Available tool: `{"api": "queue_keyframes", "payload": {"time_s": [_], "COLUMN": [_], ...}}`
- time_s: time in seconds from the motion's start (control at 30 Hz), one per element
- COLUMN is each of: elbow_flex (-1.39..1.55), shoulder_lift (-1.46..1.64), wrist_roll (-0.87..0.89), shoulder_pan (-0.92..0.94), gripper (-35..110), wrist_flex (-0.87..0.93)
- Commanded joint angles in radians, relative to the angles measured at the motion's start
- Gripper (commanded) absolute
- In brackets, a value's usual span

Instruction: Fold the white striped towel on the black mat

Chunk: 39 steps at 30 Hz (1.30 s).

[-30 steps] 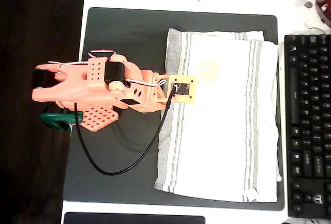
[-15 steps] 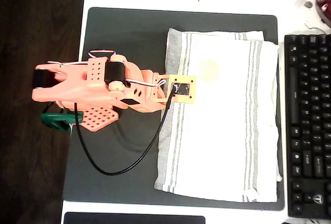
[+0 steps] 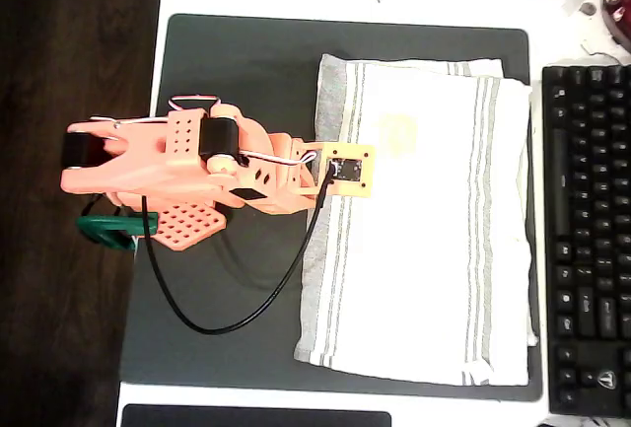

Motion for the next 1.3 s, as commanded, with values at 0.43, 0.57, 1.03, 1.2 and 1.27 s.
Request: {"api": "queue_keyframes", "payload": {"time_s": [0.43,0.57,1.03,1.2,1.27], "elbow_flex": [0.021,0.021,0.023,0.021,0.021], "shoulder_lift": [0.023,0.023,0.023,0.023,0.023], "wrist_roll": [-0.006,-0.006,-0.041,-0.097,-0.135], "shoulder_pan": [0.012,0.012,-0.032,-0.028,-0.018], "gripper": [0,0,0,0,0], "wrist_flex": [0.028,0.028,0.032,0.038,0.038]}}
